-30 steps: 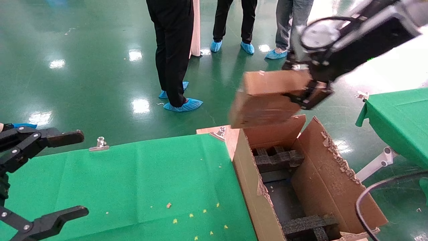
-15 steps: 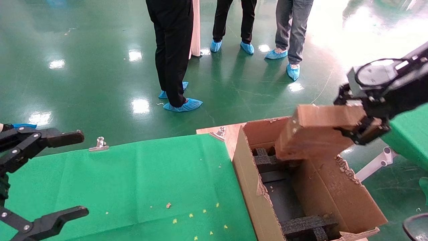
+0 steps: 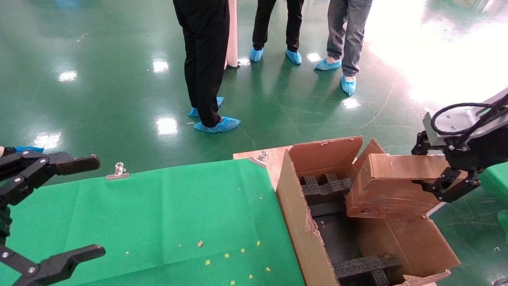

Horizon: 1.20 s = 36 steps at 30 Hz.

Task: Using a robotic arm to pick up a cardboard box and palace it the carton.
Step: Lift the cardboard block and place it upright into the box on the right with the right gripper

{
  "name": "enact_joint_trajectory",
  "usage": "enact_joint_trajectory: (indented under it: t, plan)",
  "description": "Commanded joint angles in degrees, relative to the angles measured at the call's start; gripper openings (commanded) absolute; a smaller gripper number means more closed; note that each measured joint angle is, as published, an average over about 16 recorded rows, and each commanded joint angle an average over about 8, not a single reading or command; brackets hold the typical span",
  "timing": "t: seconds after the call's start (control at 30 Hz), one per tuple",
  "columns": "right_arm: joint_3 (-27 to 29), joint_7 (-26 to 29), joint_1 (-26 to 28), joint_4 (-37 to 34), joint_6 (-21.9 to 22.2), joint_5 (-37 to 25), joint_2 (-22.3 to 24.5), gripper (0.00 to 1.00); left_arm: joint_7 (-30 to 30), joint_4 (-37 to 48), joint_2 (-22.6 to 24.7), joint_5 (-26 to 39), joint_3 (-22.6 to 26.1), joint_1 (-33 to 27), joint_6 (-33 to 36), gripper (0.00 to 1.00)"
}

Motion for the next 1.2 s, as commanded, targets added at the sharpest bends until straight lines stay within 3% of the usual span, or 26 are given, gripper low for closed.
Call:
enact_joint_trajectory:
  t: [0.03,0.23,0.4,0.9,1.2]
  plan:
    - [-0.9,-0.2,-0.1,-0.1,0.1,0.0,0.0,0.0,0.0,0.0,0.0,0.0,0.0,0.0,0.0,1.0]
    - [-0.3,0.2,-0.3,-0.1,0.4,0.1,0.0,0.0,0.0,0.0,0.0,0.0,0.0,0.0,0.0,1.0]
    - [-0.6,5.1,-1.8,-0.8,1.7,1.6,0.2,0.0,0.0,0.0,0.0,0.0,0.0,0.0,0.0,1.0]
    - [-3.7,37.6,-8.2,-6.9,7.0,3.4,-3.1,0.0,0.0,0.0,0.0,0.0,0.0,0.0,0.0,1.0]
    - [-4.9,53.0,-10.2,-5.2,11.6,3.5,-2.5,0.0,0.0,0.0,0.0,0.0,0.1,0.0,0.0,1.0]
